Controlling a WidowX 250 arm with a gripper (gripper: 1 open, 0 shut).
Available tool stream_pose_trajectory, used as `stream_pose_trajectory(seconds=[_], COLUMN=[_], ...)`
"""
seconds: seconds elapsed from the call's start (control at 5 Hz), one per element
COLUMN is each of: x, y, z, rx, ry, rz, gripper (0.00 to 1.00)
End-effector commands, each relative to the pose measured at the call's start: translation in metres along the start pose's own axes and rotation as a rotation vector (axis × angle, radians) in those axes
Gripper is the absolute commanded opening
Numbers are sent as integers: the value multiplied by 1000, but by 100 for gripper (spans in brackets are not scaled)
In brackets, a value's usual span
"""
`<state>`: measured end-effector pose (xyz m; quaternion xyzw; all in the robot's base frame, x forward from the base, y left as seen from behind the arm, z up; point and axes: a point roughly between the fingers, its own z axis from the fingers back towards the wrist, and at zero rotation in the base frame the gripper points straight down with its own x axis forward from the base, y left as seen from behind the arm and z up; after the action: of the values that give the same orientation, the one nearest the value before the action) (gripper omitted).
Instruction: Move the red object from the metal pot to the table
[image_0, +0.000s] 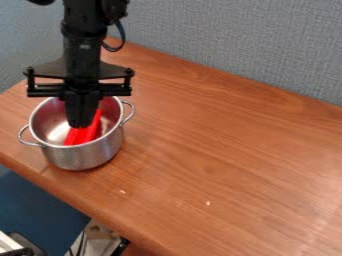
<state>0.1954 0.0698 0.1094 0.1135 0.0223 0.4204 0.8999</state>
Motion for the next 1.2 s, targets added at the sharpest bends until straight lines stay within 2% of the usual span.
stream_pose_trajectory(seconds=[0.0, 0.2, 0.6, 0.8, 1.0], x=[15, 25, 24, 23, 18], y=[7, 15, 14, 13, 9], z=[6, 4, -24, -33, -20], rx=[-15, -20, -86, -126, -148], ry=[-39, -52, -68, -75, -68], rz=[-33, -85, -219, -275, -338], gripper=[0, 0, 0, 0, 0])
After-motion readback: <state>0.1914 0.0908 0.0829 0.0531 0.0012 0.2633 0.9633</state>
